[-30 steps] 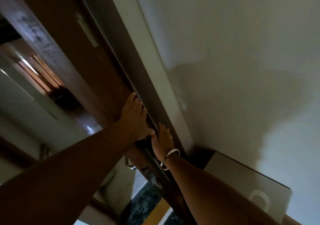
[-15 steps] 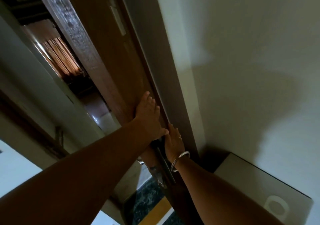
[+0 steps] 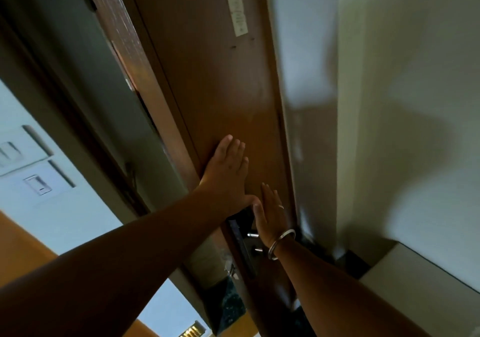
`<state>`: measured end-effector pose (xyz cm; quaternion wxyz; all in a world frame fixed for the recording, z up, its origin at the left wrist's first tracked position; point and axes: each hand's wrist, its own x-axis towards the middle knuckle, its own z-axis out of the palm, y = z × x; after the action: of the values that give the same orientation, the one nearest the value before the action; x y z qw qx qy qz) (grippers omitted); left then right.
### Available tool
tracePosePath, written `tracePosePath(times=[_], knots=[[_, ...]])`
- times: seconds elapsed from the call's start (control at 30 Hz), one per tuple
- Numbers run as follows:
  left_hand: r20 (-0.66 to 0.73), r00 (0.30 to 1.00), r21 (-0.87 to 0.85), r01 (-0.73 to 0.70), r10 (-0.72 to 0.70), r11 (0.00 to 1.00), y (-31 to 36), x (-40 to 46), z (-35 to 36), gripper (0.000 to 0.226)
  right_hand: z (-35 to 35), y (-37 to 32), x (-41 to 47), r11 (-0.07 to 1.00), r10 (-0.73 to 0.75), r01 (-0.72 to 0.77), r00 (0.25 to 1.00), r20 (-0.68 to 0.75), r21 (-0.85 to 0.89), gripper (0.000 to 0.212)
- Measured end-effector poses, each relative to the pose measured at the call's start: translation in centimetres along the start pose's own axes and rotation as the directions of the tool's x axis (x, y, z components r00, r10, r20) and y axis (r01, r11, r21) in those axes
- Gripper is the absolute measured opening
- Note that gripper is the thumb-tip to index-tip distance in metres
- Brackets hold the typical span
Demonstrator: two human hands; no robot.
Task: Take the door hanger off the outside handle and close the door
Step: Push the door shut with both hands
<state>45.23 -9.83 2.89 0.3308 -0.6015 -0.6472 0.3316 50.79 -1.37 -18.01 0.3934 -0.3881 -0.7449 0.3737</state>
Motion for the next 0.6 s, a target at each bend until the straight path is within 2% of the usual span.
tracePosePath(times=[0.17,0.27,0.47,0.6], knots=[[-0.066,0.991,-0.052,0.112,-0.115,0.992,-3.0,-1.5,7.3,0.095,5.7,-1.7,1.4,0.997,-0.073,0.074,0.996,0.059,-0.025,0.089],[-0.108,0.973,-0.085,0.196,-0.204,0.977,-4.4,-2.2,11.1,0.092,8.6,-2.5,2.7,0.987,-0.130,0.140,0.985,0.114,-0.083,0.084],[-0.082,0.892,-0.227,0.418,-0.445,0.880,-7.7,-2.9,18.8,0.090,14.1,-4.7,8.5,0.916,-0.236,0.308,0.933,0.273,-0.259,0.074],[-0.038,0.818,-0.314,0.535,-0.574,0.784,-9.4,-2.1,23.0,0.089,16.0,-7.0,14.4,0.833,-0.341,0.425,0.898,0.277,-0.353,0.075]])
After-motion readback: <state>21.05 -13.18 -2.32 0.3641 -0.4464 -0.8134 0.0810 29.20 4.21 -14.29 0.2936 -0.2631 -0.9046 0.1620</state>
